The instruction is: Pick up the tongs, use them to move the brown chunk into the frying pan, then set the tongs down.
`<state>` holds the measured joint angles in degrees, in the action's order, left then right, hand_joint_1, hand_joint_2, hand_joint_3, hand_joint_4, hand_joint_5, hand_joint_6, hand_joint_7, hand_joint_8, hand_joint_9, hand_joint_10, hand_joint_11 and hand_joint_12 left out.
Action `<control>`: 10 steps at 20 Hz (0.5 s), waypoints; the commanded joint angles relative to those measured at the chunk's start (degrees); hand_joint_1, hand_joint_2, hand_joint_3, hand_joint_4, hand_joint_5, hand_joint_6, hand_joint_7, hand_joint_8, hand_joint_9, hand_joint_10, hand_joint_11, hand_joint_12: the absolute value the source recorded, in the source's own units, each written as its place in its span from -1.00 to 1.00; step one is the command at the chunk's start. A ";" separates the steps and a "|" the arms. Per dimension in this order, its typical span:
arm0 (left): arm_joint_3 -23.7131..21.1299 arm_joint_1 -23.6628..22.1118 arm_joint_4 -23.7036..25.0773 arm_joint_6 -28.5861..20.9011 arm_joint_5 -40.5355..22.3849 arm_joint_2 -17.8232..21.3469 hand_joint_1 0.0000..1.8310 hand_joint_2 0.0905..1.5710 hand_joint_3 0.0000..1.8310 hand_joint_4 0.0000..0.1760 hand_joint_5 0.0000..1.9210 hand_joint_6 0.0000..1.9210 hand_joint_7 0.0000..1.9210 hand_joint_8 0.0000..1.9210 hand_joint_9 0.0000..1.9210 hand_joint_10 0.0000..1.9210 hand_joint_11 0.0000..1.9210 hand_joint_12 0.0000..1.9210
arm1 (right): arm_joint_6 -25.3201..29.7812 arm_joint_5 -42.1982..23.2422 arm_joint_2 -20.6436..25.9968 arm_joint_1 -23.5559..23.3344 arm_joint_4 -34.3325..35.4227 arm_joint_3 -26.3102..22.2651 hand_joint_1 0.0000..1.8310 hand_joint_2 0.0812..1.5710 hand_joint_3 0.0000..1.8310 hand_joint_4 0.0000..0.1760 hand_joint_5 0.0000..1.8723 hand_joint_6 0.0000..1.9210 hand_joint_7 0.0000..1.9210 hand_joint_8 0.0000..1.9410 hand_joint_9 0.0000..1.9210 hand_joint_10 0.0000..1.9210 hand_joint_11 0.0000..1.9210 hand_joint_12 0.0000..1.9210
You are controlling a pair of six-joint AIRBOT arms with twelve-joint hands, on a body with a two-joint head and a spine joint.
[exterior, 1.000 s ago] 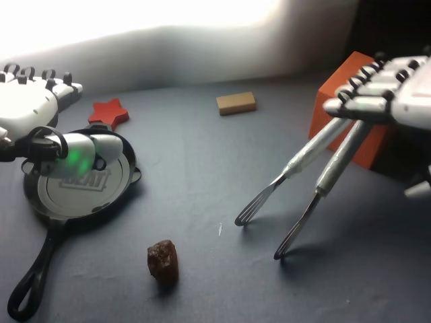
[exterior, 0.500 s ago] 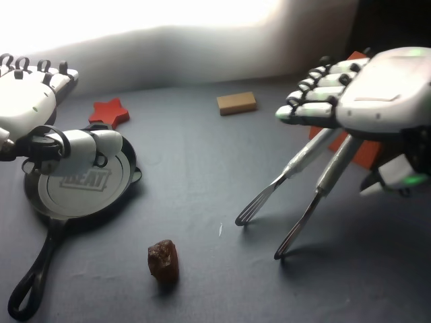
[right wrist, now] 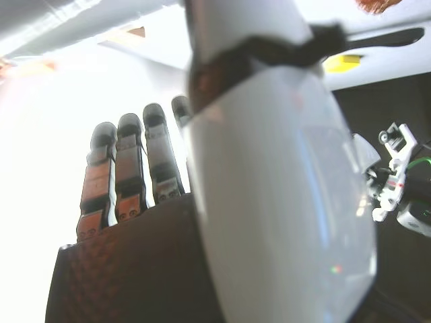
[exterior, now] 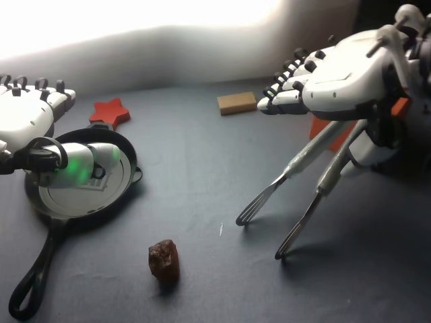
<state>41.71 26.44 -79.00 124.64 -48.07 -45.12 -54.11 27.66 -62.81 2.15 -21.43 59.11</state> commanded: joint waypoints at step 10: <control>0.34 -0.01 3.50 0.04 -0.63 0.44 -1.00 0.55 -1.00 -1.00 -0.90 -1.00 -0.89 -1.00 -0.91 -0.99 -1.00 -0.68 | -4.03 1.11 -1.04 -0.62 -1.00 1.35 0.14 0.18 -1.00 -1.00 -1.00 -1.00 -1.00 -1.00 -1.00 -1.00 -1.00 -1.00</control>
<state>41.71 26.72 -78.98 124.64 -45.63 -45.12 -57.89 32.88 -64.18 2.00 -21.12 60.42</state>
